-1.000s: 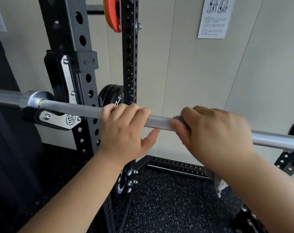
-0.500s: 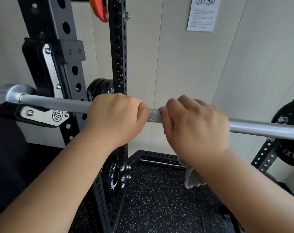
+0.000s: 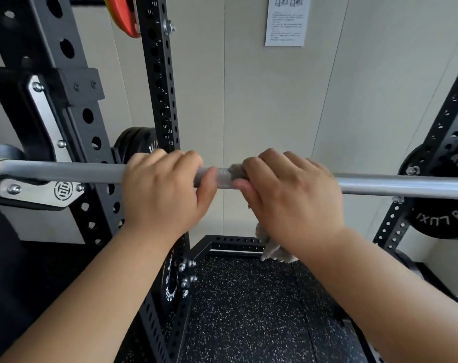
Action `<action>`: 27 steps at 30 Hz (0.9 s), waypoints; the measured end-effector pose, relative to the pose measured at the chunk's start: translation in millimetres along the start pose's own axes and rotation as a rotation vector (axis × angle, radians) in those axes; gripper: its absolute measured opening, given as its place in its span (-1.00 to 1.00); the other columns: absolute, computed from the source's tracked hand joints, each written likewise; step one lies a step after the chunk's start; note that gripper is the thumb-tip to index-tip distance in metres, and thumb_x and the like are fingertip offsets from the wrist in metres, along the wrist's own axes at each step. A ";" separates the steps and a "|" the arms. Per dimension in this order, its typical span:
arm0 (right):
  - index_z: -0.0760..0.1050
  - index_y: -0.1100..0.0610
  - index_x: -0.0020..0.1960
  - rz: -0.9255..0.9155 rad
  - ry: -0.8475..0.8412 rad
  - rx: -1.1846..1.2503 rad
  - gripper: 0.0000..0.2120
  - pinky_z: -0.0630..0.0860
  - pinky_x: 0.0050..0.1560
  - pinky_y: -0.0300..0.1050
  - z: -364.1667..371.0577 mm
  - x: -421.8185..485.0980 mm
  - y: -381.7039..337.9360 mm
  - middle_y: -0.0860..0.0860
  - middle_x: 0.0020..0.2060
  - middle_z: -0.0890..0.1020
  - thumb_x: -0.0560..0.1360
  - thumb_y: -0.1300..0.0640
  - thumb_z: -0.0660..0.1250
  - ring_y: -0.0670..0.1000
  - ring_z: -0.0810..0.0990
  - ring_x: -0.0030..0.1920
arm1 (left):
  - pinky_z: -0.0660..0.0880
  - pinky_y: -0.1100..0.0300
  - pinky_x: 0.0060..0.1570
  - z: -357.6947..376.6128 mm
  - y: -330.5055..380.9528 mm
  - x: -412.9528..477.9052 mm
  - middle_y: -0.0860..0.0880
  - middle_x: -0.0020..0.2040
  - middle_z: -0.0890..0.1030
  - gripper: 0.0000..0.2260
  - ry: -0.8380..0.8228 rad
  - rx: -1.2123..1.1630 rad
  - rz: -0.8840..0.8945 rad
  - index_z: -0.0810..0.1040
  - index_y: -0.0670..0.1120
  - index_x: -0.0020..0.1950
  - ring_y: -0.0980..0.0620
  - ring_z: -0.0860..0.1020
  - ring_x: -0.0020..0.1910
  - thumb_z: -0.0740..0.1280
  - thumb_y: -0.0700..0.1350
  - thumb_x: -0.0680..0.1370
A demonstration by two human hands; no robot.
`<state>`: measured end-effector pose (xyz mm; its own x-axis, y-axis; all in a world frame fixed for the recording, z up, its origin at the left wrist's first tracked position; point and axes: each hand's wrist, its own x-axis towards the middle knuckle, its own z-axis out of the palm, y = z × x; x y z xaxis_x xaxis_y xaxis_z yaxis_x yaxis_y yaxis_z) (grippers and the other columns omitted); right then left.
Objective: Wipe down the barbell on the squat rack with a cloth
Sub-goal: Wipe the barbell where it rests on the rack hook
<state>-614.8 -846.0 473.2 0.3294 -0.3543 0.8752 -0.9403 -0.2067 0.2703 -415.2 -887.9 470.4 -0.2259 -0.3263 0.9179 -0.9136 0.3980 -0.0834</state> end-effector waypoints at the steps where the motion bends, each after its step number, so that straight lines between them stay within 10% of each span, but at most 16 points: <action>1: 0.53 0.04 -0.17 0.054 -0.021 -0.011 -0.59 0.30 -0.41 -0.11 -3.5 -0.4 8.7 -0.05 -0.33 0.52 0.71 -0.13 0.11 0.10 0.48 -0.38 | 0.30 0.02 -0.27 -0.1 0.3 3.5 0.04 -0.42 0.40 -0.53 0.001 0.000 0.001 0.48 -0.05 -0.29 -0.12 0.40 -0.39 0.03 0.11 0.70; 9: 0.52 0.05 -0.22 0.208 0.031 -0.035 -0.58 0.21 -0.34 -0.06 -0.6 -0.5 1.6 -0.01 -0.31 0.54 0.71 -0.07 0.10 0.12 0.46 -0.35 | 0.20 0.20 -0.43 -15.0 1.9 30.9 -0.03 -0.52 0.39 -0.46 -0.396 0.071 -0.093 0.39 -0.07 -0.44 -0.03 0.35 -0.53 -0.04 0.15 0.63; 16: 0.42 0.05 -0.31 0.272 -0.051 -0.090 -0.55 0.17 -0.41 -0.16 -7.9 4.3 10.3 -0.04 -0.44 0.43 0.68 -0.09 0.09 0.13 0.43 -0.45 | 0.24 0.12 -0.37 -10.6 -10.3 8.6 0.08 -0.43 0.42 -0.55 -0.215 -0.018 0.054 0.44 0.01 -0.29 -0.05 0.42 -0.44 -0.01 0.13 0.68; 22: 0.61 0.09 -0.07 0.162 0.058 -0.025 -0.73 0.38 -0.24 0.01 15.6 8.3 -47.9 0.03 -0.18 0.62 0.68 0.01 0.22 0.15 0.54 -0.26 | 0.30 -0.19 0.35 -6.6 -17.8 -28.9 -0.04 0.01 0.59 -0.65 -0.073 0.034 -0.019 0.62 -0.06 0.15 -0.18 0.52 0.07 0.15 0.13 0.68; 27: 0.57 0.05 -0.20 0.120 0.058 -0.028 -0.63 0.38 -0.33 -0.07 7.0 7.6 -17.8 -0.01 -0.33 0.57 0.69 -0.08 0.21 0.13 0.54 -0.36 | 0.36 -0.10 0.05 -6.8 -44.4 -20.6 0.03 -0.18 0.55 -0.58 -0.051 -0.015 0.048 0.59 -0.03 -0.01 -0.13 0.51 -0.12 0.06 0.19 0.70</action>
<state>-595.0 -851.4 472.2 0.2101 -0.3218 0.9232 -0.9749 -0.1398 0.1731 -367.7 -893.0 457.8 -0.2867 -0.3497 0.8919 -0.8963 0.4267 -0.1208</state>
